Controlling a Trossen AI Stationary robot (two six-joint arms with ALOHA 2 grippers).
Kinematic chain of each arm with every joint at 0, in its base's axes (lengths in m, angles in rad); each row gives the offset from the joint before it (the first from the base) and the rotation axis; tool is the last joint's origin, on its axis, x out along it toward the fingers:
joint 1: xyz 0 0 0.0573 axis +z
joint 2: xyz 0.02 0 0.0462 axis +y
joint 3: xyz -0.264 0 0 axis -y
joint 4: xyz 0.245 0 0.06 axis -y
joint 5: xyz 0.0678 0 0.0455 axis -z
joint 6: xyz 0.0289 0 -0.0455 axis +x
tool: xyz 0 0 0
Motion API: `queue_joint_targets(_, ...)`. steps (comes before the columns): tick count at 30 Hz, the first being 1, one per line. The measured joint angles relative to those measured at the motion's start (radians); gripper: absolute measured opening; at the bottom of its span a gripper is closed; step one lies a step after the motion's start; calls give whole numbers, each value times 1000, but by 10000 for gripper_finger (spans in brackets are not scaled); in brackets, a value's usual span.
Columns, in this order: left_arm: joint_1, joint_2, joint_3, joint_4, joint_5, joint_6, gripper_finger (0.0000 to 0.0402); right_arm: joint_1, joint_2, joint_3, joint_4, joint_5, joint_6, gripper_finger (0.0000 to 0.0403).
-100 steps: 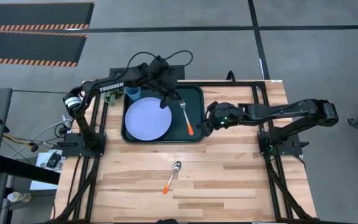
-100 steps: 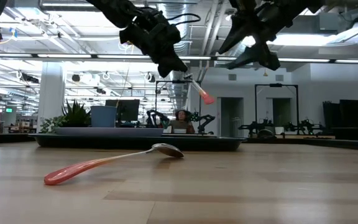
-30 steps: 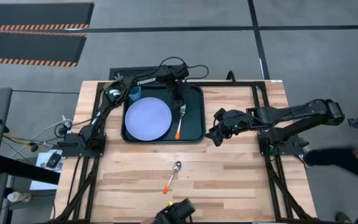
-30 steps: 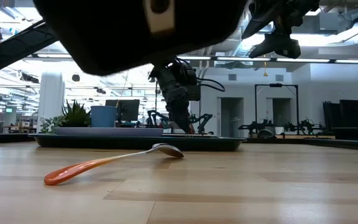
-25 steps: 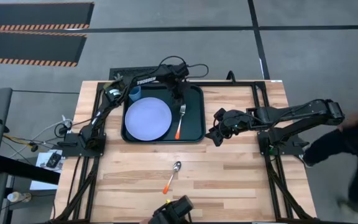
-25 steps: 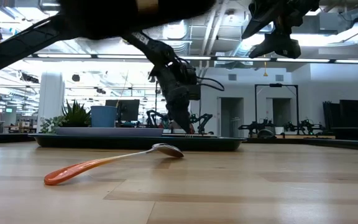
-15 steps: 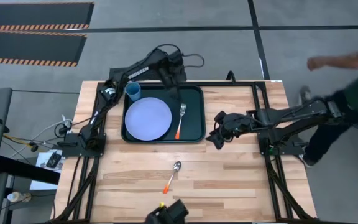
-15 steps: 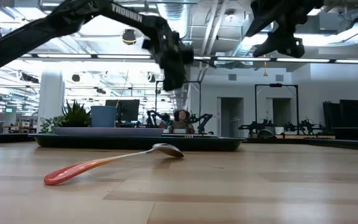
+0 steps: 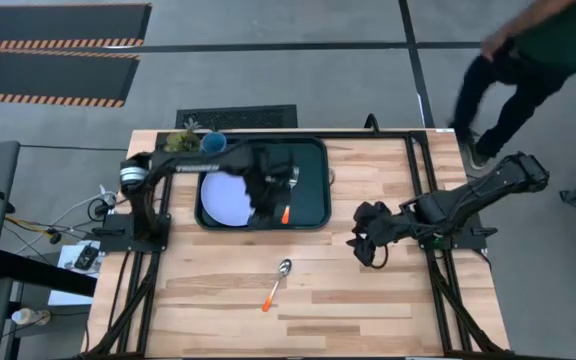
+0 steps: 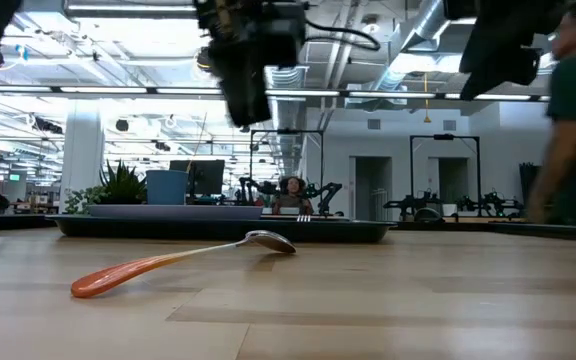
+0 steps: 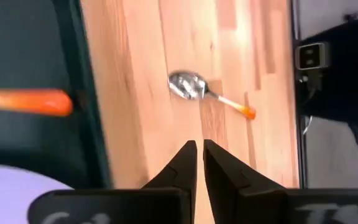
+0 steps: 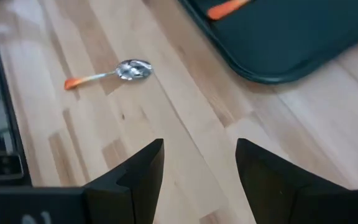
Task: Pick and place plate/cup/fork/spoon on tray
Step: Place the orange spoon to the right of the orange fork on the dark green tray
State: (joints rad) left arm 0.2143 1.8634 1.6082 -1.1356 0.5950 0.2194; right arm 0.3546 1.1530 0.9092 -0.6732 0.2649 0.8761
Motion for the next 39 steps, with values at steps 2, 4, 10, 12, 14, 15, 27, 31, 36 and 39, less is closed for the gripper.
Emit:
queue_joint_targets(2,-38,-58,-136,109,-10,-121,14,7,0,0,27,2,-95,222)
queue_joint_targets(4,-73,-129,-264,214,-11,-243,19,6,0,0,64,1,-227,222)
queue_joint_targets(10,-192,-336,-564,490,-158,-620,46,-87,72,0,212,-104,-641,221)
queue_joint_targets(12,-238,-403,-628,566,-240,-731,54,-129,135,1,301,-199,-739,221)
queue_joint_targets(14,-285,-454,-671,605,-319,-824,60,-160,202,0,373,-287,-819,221)
queue_joint_targets(15,-308,-477,-687,631,-367,-858,62,-171,238,1,424,-330,-852,221)
queue_joint_targets(27,-490,-572,-716,583,-662,-1008,64,-134,642,275,515,-423,-1120,221)
queue_joint_targets(31,-521,-568,-715,577,-679,-1019,64,-112,740,374,504,-425,-1153,221)
queue_joint_targets(36,-552,-569,-715,568,-711,-1041,64,-105,823,442,468,-431,-1189,221)
queue_joint_targets(39,-566,-568,-715,565,-713,-1044,64,-98,869,471,466,-433,-1225,221)
